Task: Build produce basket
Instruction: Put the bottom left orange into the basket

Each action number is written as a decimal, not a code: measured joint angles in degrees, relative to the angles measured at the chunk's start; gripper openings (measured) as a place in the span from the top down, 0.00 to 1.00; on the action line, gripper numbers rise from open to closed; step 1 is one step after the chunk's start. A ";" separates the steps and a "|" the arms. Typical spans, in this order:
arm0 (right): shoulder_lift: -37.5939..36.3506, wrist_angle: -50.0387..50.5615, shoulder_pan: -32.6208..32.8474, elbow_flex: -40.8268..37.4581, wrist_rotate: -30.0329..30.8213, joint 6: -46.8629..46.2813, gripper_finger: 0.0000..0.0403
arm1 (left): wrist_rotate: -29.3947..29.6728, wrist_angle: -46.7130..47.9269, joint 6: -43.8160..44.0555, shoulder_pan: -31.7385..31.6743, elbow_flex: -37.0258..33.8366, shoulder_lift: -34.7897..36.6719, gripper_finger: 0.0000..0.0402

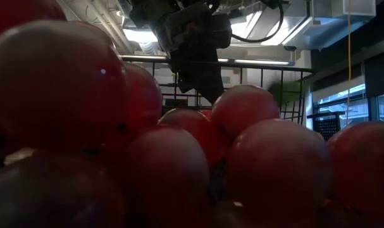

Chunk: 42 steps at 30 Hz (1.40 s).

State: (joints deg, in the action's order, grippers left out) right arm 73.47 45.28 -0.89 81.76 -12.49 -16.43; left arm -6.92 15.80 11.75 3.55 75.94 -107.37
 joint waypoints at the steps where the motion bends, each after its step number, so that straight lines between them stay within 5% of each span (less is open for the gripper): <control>1: 0.00 0.00 0.00 0.00 0.01 0.00 0.76 | 0.23 -0.03 1.67 0.00 0.00 0.00 0.68; 14: -0.15 -0.05 -0.02 -0.02 -0.02 0.21 0.76 | 4.90 0.44 4.57 -0.55 0.00 1.40 0.69; 22: -3.64 0.81 0.00 -0.04 -0.15 0.47 0.76 | 10.82 3.76 8.91 -0.55 0.05 8.66 0.69; 31: -8.82 11.10 1.16 -0.04 0.26 3.18 0.76 | 16.02 10.60 25.13 0.16 0.15 17.28 0.69; 42: -10.96 23.60 1.60 -0.04 0.94 8.54 0.76 | 31.60 32.82 48.83 5.96 0.02 26.20 0.68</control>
State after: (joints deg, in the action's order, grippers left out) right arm 62.52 68.87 0.71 81.71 -11.55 -7.89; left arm 24.68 48.62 60.58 9.51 75.96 -81.17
